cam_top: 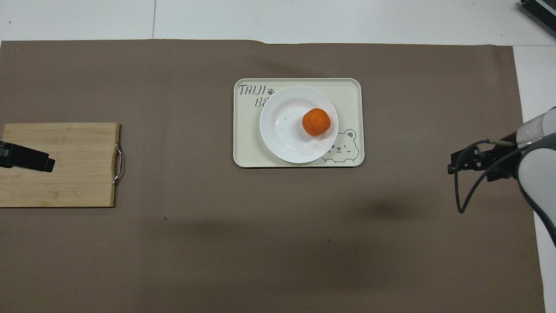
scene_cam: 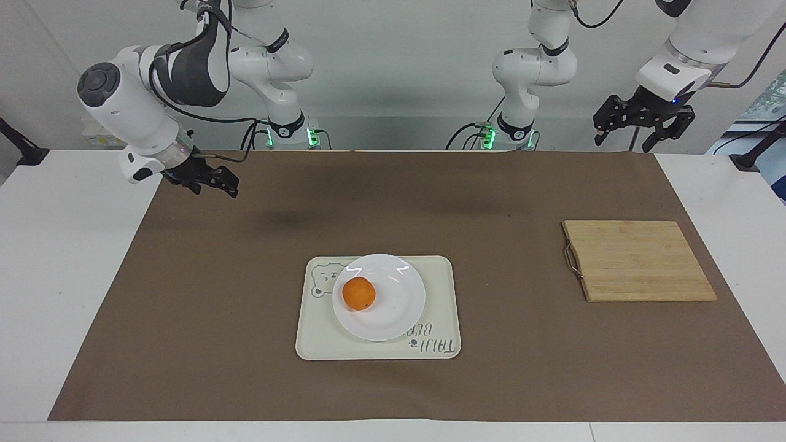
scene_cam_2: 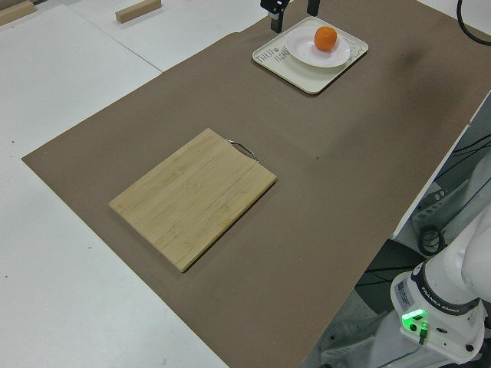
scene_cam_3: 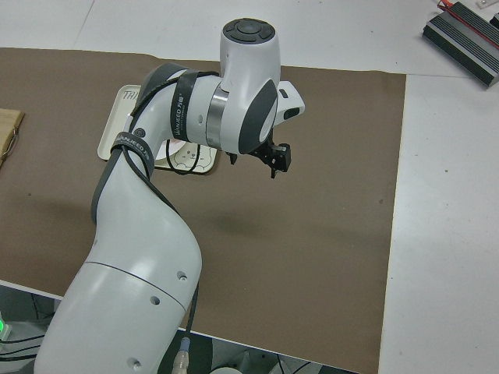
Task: Place orange and plate with both arms
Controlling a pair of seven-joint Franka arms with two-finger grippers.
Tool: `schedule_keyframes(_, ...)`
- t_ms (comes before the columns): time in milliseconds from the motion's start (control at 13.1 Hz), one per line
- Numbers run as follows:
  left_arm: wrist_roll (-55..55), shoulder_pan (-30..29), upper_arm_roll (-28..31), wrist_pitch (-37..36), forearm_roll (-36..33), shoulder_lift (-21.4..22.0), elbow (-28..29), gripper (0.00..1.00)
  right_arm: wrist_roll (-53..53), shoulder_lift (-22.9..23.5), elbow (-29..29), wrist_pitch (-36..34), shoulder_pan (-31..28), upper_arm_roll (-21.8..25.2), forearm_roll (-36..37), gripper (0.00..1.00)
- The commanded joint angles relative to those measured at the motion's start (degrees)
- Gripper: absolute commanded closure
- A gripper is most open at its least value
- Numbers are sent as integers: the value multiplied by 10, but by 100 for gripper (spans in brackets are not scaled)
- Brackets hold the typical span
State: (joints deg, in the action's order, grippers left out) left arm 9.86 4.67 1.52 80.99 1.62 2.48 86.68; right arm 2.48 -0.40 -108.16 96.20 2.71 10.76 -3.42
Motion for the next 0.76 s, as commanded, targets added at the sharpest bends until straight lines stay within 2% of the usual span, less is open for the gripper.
schedule_keyframes(0, 3, -6, -5, 6, -1, 14, 17, 0, -33, -29, -20, -8, -28, -7, 28, 0)
schedule_keyframes(688, 3, -6, -5, 6, -1, 14, 17, 0, -53, -44, 94, -46, -21, -28, 34, 0)
